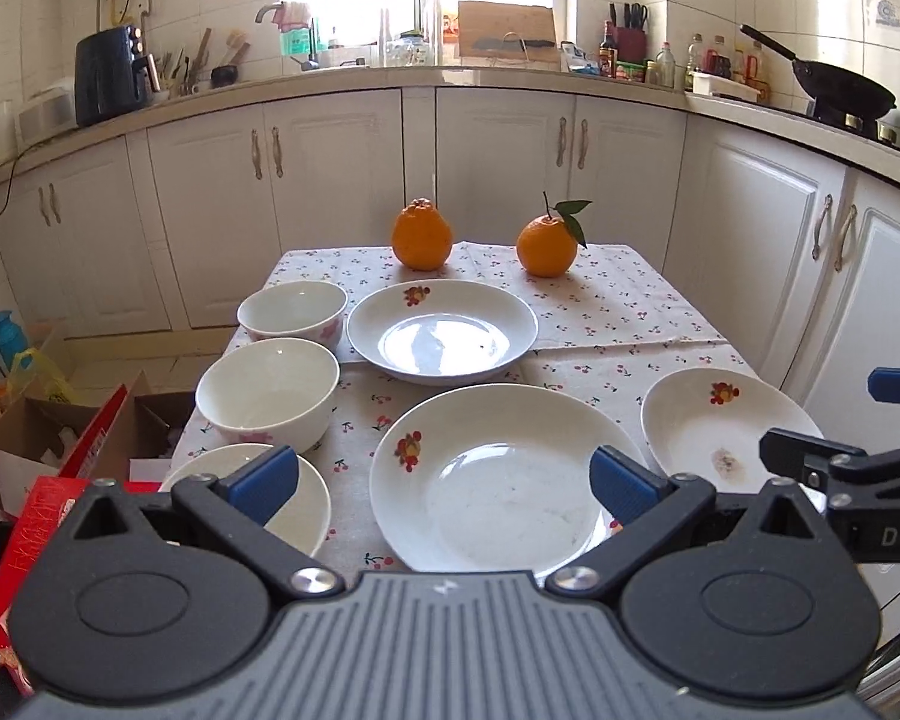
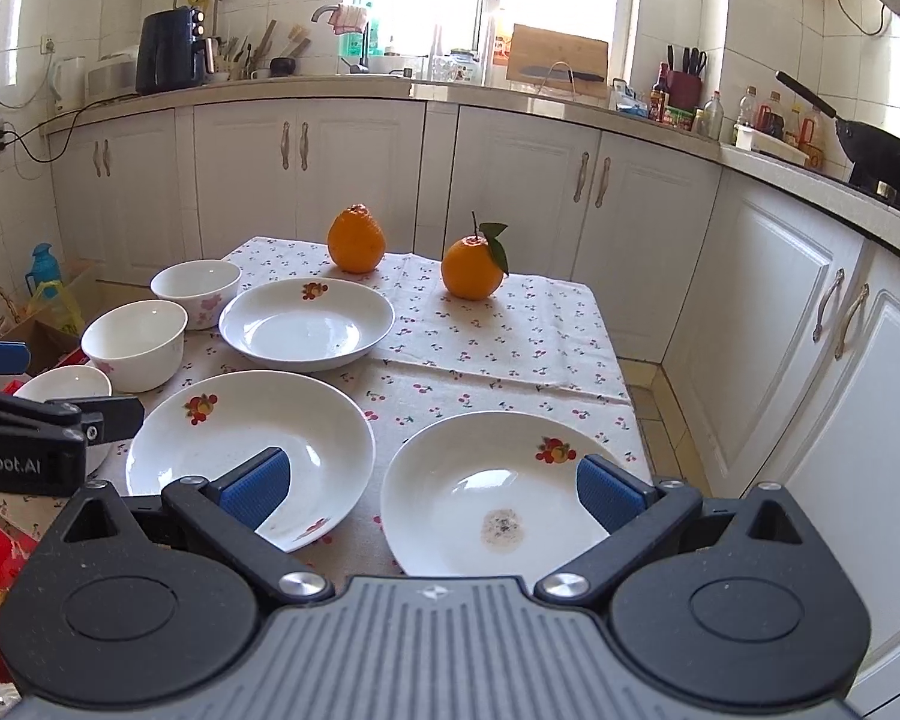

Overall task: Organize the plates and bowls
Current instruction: 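Reach the left gripper to the rim of the stained white plate and grasp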

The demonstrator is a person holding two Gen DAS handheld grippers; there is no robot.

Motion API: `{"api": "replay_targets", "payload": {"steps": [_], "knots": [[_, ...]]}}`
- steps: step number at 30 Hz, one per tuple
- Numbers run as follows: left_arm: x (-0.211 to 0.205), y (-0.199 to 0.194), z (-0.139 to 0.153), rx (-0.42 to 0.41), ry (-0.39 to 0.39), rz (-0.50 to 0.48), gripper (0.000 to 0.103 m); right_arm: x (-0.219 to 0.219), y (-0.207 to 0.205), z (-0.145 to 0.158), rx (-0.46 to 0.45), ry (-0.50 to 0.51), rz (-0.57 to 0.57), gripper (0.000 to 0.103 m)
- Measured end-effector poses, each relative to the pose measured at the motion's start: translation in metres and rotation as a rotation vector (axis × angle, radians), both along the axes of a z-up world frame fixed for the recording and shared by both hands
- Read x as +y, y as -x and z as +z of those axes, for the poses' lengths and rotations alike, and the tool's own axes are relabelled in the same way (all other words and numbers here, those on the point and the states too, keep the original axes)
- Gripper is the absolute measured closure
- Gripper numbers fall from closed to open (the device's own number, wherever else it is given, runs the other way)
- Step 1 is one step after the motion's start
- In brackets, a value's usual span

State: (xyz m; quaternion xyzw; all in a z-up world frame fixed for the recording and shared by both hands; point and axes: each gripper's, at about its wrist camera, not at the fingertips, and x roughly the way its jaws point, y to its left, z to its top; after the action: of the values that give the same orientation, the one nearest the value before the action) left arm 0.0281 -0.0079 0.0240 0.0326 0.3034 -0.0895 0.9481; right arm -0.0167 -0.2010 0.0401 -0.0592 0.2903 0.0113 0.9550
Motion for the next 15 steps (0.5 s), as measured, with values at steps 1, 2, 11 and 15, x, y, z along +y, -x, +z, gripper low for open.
{"api": "replay_targets", "payload": {"steps": [1, 2, 11, 15], "knots": [[-0.001, -0.005, 0.000, 0.008, -0.002, 0.000, 0.001, -0.006, 0.000, 0.000, -0.004, 0.002, 0.005, 0.000], [-0.002, -0.008, 0.000, 0.007, -0.005, -0.005, 0.001, -0.013, -0.001, 0.000, -0.002, 0.000, 0.004, 0.000], [-0.039, -0.034, 0.001, -0.044, -0.137, -0.097, 0.001, -0.076, -0.004, -0.024, 0.041, -0.033, 0.009, 0.000], [-0.063, -0.053, -0.002, -0.039, -0.162, -0.164, 0.001, -0.094, -0.003, -0.043, 0.092, -0.065, 0.040, 0.000]]}}
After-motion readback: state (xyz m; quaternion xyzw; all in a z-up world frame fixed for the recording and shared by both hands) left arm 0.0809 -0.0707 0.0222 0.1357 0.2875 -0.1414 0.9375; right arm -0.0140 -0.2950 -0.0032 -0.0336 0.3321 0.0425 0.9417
